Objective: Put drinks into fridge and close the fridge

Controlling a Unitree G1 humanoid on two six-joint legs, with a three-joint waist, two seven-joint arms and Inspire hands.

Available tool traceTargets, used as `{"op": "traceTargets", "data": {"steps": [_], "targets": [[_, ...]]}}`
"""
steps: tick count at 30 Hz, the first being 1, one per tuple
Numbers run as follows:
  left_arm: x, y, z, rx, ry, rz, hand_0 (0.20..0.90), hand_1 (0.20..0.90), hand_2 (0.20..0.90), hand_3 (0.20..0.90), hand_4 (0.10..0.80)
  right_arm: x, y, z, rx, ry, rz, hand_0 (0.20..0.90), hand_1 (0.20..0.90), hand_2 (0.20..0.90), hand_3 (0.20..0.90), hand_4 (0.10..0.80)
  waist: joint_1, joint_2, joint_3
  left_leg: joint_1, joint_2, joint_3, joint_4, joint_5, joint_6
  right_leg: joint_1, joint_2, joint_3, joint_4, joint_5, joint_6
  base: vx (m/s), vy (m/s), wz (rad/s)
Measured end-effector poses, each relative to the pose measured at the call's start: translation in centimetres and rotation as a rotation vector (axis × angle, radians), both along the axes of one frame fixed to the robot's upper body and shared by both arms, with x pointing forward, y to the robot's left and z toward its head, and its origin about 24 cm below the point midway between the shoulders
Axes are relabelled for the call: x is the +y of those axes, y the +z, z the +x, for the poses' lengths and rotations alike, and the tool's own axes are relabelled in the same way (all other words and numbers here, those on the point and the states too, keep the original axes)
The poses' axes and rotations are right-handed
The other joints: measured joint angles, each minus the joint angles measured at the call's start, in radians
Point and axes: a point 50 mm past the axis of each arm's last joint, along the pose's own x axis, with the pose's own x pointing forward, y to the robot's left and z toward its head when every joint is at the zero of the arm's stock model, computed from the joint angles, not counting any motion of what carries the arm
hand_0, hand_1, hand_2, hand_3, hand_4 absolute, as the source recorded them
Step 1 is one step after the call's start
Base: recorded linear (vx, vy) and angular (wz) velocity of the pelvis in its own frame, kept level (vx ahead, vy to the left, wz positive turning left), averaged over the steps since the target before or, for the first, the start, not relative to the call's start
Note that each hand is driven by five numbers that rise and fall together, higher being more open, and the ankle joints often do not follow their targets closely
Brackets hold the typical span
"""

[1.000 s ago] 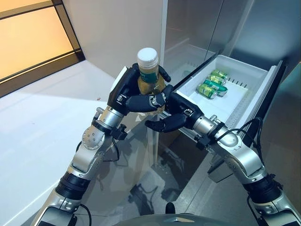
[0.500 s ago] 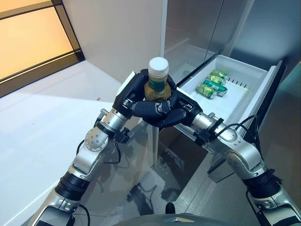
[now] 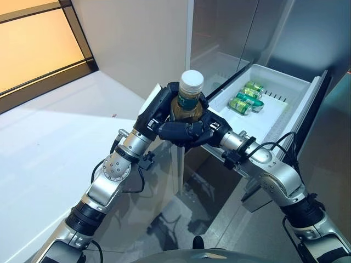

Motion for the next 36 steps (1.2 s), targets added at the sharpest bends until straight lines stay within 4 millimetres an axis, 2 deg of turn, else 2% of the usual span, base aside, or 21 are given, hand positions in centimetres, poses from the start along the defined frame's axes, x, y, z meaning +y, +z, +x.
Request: {"op": "traceTargets", "data": {"steps": [8,9,10,11,12,23,31,36], "targets": [[-0.3,1.4,0.0,-0.097,0.030,-0.042,0.300,0.300,0.300,0.200,0.100,0.3,2.0,0.3,-0.205,-0.052,-0.062,0.300,0.300,0.300,0.200,0.100,0.002,0.000,0.000,0.000,-0.001,-0.001,0.000,0.000,0.000,0.000,0.000,0.000,0.000,0.000,0.000,0.000,0.000,0.00],[-0.4,1.5,0.0,-0.102,0.029,-0.053,0.387,0.387,0.387,0.302,0.202,0.3,2.3,0.3,-0.226,-0.063,-0.063,0.300,0.300,0.300,0.200,0.100,0.002,-0.001,0.000,0.000,0.000,-0.001,0.000,0.000,0.000,0.000,0.000,0.000,0.000,0.000,0.000,0.000,0.000,0.00],[-0.5,1.6,0.0,-0.104,0.028,-0.057,0.434,0.434,0.434,0.356,0.256,0.3,2.4,0.3,-0.236,-0.068,-0.063,0.300,0.300,0.300,0.200,0.100,0.002,-0.001,0.000,0.000,0.000,0.000,0.000,0.000,0.000,0.000,0.000,0.000,0.000,0.000,0.000,0.000,0.000,0.00],[-0.5,1.7,0.1,-0.105,0.027,-0.059,0.754,0.754,0.754,0.730,0.630,0.3,2.4,0.3,-0.244,-0.073,-0.065,0.300,0.300,0.300,0.200,0.100,0.002,-0.001,0.000,0.000,0.000,0.000,0.000,0.000,0.000,0.000,0.000,0.000,0.000,0.000,0.000,0.000,0.000,0.00],[-0.5,1.7,0.1,-0.099,0.026,-0.062,0.900,0.900,0.900,0.900,0.800,0.3,2.4,0.3,-0.251,-0.084,-0.067,0.300,0.300,0.300,0.200,0.100,0.002,-0.001,0.000,0.000,0.000,0.000,0.000,0.000,0.000,0.000,0.000,0.001,0.000,0.000,0.000,0.000,0.000,0.00],[-1.1,0.9,1.0,0.117,-0.051,-0.230,0.900,0.900,0.900,0.900,0.800,-0.4,2.1,0.7,-0.309,-0.193,-0.158,0.300,0.300,0.300,0.200,0.100,0.009,-0.001,0.000,-0.001,0.000,-0.001,0.000,0.000,0.000,0.000,0.000,0.000,0.000,0.000,0.000,0.000,0.000,0.00],[-1.3,1.2,0.8,0.100,-0.044,-0.231,0.900,0.900,0.900,0.900,0.800,-0.4,2.3,0.7,-0.333,-0.212,-0.148,0.300,0.300,0.300,0.200,0.100,0.014,-0.001,0.001,-0.002,0.000,-0.003,0.000,0.000,0.000,-0.001,0.000,-0.002,0.000,0.000,0.000,0.000,0.000,0.00],[-1.4,1.8,0.4,0.055,-0.027,-0.220,0.900,0.900,0.900,0.900,0.800,-0.5,2.9,0.6,-0.433,-0.253,-0.161,0.300,0.300,0.300,0.200,0.100,0.023,-0.002,0.001,-0.003,0.000,-0.006,0.000,0.000,0.000,-0.001,0.000,-0.004,0.000,0.000,0.000,0.000,0.000,0.00]]}}
